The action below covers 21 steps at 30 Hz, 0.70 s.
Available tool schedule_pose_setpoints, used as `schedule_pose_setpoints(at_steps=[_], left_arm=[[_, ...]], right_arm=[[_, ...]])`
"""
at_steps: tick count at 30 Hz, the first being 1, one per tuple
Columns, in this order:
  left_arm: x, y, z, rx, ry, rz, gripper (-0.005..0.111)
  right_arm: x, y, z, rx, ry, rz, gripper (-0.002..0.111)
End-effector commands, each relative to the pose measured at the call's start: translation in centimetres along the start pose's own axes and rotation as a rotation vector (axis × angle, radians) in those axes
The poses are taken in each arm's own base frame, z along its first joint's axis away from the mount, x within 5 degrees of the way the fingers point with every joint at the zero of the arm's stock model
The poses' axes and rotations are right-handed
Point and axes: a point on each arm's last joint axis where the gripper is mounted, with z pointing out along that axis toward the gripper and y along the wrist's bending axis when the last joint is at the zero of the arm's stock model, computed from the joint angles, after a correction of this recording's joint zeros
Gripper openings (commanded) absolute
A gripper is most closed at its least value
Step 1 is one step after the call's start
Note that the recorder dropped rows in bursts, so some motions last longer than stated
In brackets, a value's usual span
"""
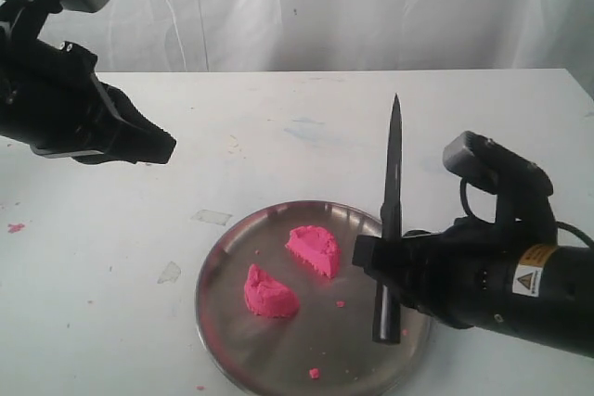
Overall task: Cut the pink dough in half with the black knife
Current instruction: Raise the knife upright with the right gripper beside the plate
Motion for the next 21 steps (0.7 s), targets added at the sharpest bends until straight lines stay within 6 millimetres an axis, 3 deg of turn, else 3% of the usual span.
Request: schedule_pose_setpoints(at_steps=[1, 9, 16, 19, 21], left_arm=[[0.2, -0.3, -0.2, 0.022, 0.003, -0.009, 0.0], [0.2, -0.3, -0.2, 0.022, 0.003, -0.009, 0.0], [0.2, -0.3, -0.2, 0.022, 0.003, -0.009, 0.0], [0.2, -0.3, -0.2, 0.022, 0.003, -0.009, 0.0], [0.2, -0.3, -0.2, 0.022, 0.003, -0.009, 0.0]], right_arm=[[-0.5, 0.6, -1.4, -0.04, -0.042, -0.188, 0.0], [-1.5, 2.0, -2.4, -0.047, 0.005, -0.411, 0.0], [-3.6, 3.3, -3.5, 0.028, 0.03, -0.67, 0.0], [-4.5, 3.7, -3.9, 0.044, 0.012, -0.682, 0.0], [-5.0, 3.5, -4.1, 0.039, 0.002, -0.599, 0.0]])
